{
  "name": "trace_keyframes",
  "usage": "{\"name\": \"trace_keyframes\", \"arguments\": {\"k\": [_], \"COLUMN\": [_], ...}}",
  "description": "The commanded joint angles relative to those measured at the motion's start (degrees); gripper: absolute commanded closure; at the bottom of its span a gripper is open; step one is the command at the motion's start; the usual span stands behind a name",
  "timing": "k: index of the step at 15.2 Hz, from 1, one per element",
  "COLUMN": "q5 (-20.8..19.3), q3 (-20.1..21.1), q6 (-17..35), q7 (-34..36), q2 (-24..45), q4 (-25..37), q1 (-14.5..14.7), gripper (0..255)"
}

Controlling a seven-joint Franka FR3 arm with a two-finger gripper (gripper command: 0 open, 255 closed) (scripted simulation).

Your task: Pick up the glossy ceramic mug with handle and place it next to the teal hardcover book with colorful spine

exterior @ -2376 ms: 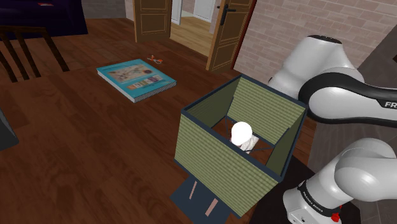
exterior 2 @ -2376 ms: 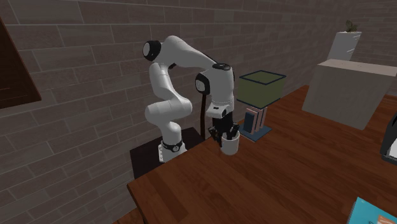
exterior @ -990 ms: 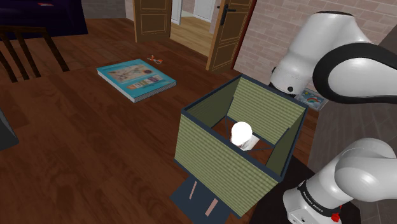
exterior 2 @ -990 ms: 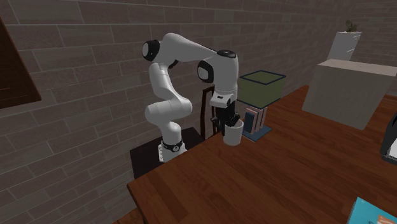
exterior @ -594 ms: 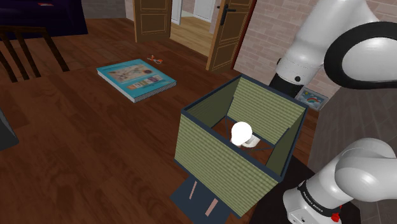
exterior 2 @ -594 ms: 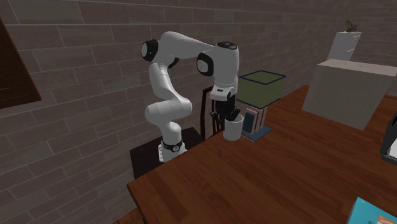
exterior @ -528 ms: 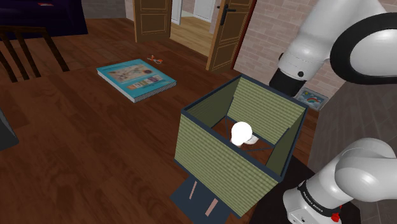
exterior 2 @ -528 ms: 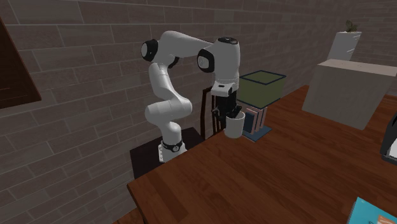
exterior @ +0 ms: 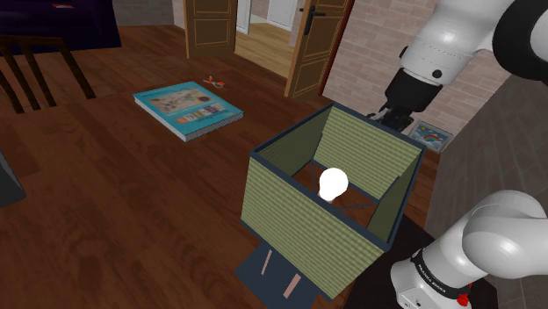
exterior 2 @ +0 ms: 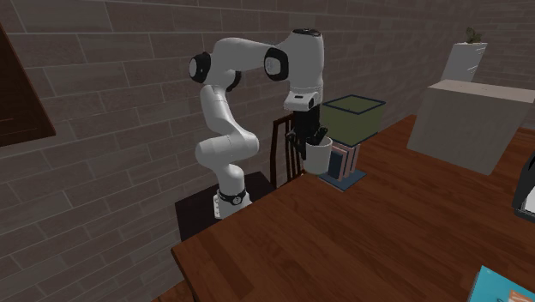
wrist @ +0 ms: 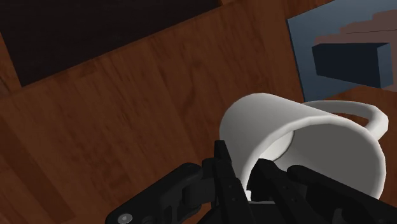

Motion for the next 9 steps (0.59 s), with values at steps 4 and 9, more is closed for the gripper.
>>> {"name": "trace_keyframes", "arguments": {"k": [4, 9], "q5": [-0.89, -2.37], "q3": [-0.62, -0.22], "q6": [-2.88, 1.88], "q7": [0.65, -0.98], "q2": [-3.70, 4.57], "q4": [4.11, 7.51], "q1": [1.04, -1.49], "gripper": [255, 255]}}
